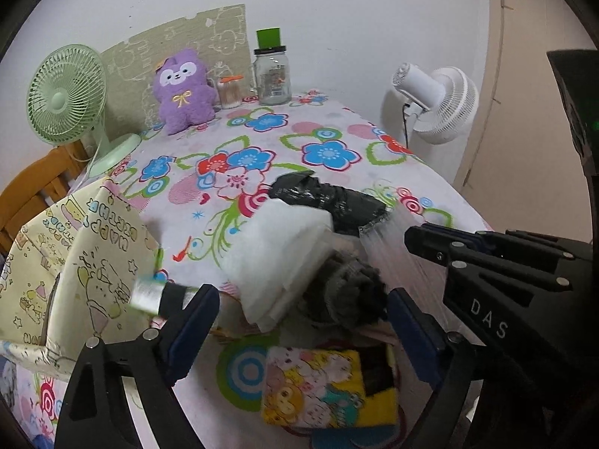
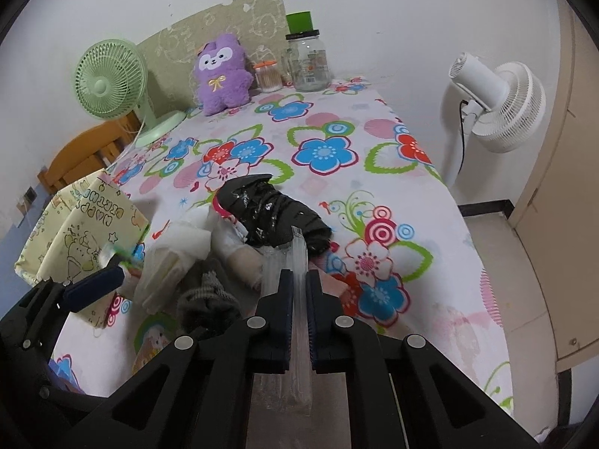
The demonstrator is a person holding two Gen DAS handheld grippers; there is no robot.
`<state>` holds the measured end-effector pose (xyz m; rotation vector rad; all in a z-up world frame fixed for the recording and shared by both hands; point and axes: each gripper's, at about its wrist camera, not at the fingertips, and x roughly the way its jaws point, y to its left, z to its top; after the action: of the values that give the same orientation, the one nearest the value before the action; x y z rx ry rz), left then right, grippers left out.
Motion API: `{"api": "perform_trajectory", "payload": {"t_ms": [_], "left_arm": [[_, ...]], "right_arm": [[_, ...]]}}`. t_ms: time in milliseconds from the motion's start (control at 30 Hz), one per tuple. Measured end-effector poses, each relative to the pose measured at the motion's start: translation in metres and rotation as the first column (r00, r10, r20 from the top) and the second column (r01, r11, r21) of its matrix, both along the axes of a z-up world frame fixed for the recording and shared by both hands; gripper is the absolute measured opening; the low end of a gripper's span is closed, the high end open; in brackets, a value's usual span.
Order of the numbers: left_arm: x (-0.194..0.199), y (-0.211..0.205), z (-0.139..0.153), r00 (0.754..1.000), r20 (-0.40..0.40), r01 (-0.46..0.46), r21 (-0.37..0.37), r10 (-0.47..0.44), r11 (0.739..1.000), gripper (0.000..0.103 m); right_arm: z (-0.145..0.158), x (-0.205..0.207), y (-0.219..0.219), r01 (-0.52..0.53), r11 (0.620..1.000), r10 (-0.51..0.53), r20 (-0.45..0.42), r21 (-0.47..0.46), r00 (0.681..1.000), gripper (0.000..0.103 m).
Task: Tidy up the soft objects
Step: 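Reach the left tool to the dark grey knitted hat and grasp it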
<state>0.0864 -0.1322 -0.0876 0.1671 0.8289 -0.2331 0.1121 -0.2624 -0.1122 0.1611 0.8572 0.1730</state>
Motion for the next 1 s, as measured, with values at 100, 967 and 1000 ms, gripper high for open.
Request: {"api": "perform_trajectory", "payload": {"t_ms": [100, 967, 1000], "left_arm": [[-0.006, -0.005, -0.001, 1.000, -0.003, 0.012, 0.003, -0.012, 1.000, 0.092], [0.008, -0.036, -0.012, 0.998, -0.008, 0.057, 0.019, -0.056, 0.998, 0.032], [0.006, -0.034, -0.010, 0.998, -0.005, 0.059, 0.012, -0.059, 0.998, 0.032]], "right_arm": [[0.002, -0.006, -0.005, 0.009, 1.000, -0.009, 0.006, -0.001, 1.000, 0.009], [-0.004, -0.006, -0.014, 0.021, 1.000, -0.021, -0.012, 0.008, 1.000, 0.009], [-0.003, -0.006, -0.013, 0.022, 1.000, -0.022, -0.009, 0.006, 1.000, 0.009]]}}
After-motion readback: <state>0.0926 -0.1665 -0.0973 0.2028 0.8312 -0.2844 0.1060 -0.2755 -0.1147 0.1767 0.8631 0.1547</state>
